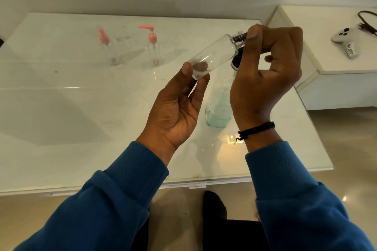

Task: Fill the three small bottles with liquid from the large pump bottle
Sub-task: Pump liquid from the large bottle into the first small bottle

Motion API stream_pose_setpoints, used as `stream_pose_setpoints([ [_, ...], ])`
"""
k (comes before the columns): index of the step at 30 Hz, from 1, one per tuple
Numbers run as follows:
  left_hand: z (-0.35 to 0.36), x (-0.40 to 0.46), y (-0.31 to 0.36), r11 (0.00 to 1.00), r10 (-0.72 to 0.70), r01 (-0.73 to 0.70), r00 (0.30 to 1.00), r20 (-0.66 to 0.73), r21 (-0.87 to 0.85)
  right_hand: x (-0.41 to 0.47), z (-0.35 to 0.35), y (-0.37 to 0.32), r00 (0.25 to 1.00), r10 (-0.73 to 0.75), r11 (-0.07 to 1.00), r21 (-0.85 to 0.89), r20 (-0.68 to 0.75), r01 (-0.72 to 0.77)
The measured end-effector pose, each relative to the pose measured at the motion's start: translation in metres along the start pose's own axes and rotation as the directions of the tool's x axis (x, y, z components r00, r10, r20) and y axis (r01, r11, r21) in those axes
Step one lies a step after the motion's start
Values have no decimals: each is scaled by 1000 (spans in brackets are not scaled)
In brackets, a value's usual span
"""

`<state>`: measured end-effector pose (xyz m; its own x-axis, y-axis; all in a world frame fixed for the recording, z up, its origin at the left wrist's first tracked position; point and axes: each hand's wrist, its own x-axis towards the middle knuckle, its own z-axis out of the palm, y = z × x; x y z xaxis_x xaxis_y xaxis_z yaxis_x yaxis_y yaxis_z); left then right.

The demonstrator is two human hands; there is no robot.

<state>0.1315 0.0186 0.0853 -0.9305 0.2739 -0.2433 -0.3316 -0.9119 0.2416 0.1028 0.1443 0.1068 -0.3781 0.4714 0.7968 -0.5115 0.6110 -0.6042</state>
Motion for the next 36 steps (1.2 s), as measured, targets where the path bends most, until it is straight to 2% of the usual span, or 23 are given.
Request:
stream_pose_setpoints([
  [28, 2, 1, 1, 1000, -16, 16, 1000, -4, -8, 5, 1, 1, 998, -58, 997, -45, -37, 56],
  [36, 4, 0, -1, 1000, -24, 24, 1000, 1, -2, 6, -1, 1, 999, -42, 998, -36, -8, 41],
])
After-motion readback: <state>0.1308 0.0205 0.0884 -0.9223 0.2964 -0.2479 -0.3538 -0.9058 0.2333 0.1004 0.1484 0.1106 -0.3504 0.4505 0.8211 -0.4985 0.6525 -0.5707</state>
